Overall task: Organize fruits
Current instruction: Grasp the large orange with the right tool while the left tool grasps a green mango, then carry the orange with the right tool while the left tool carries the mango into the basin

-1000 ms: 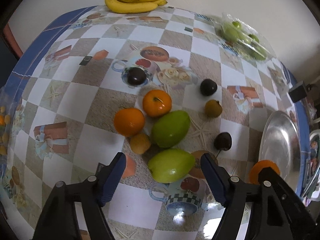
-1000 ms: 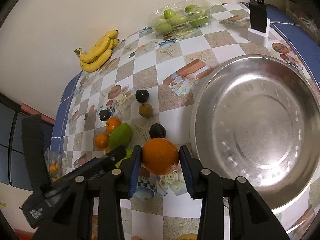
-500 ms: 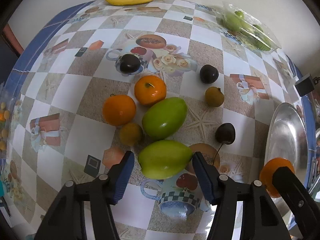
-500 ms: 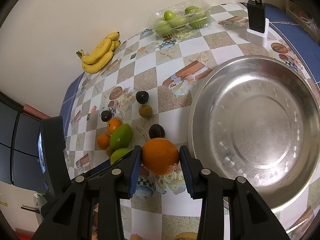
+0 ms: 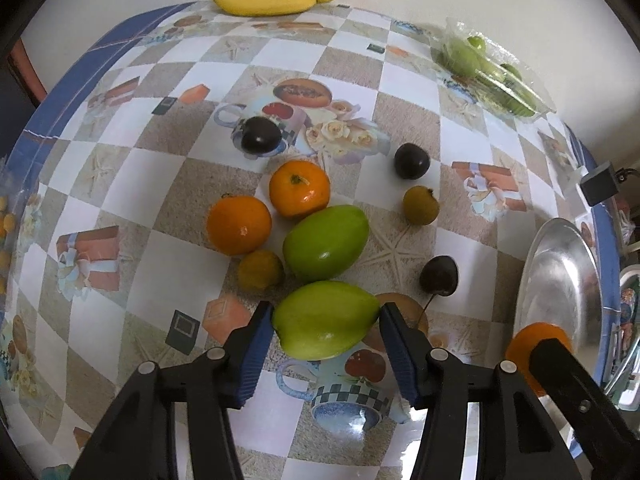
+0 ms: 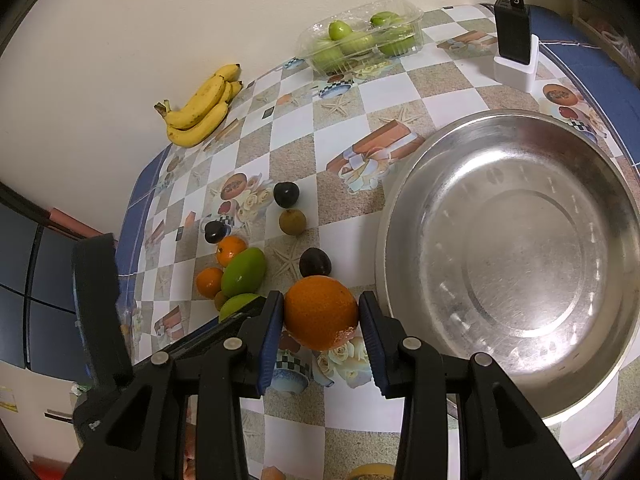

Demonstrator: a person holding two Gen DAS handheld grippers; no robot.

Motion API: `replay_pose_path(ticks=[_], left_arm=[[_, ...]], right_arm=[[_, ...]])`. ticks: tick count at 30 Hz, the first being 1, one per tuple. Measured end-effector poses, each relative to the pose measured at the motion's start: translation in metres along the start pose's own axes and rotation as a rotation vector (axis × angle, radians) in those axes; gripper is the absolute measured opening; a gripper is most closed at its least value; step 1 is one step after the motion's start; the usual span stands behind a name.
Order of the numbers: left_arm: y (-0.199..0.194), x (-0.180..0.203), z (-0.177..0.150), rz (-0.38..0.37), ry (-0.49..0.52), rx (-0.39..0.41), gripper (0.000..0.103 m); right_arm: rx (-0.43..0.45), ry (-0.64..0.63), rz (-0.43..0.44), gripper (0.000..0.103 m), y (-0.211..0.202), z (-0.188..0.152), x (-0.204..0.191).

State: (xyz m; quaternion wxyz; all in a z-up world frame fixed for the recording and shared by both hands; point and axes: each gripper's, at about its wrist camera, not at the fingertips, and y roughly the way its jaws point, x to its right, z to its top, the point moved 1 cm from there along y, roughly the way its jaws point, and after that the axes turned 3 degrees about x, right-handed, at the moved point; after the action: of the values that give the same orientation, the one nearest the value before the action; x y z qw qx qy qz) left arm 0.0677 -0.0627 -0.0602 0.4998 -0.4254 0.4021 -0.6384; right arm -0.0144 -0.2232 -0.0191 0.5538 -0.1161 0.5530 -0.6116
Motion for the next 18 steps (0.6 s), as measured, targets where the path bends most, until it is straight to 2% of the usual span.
replay_pose_path(ticks=[5,9,18], left_arm=[[-0.011,0.005,-0.001,-0.021,0.017,0.026,0.057],[-0.023,0.016,-0.002,-0.051,0.050,0.060,0.057],[-0.041,0.069,-0.003,-0.143,0.183,0.139,0.057]], right_arm=[[0.000,0.025,-0.020,0.040,0.000,0.001,0.010],[0.028,0.068,-0.087,0.040,-0.006,0.006,0.031],[0.088,0.214,-0.188,0.040,-0.028,0.013,0.090]])
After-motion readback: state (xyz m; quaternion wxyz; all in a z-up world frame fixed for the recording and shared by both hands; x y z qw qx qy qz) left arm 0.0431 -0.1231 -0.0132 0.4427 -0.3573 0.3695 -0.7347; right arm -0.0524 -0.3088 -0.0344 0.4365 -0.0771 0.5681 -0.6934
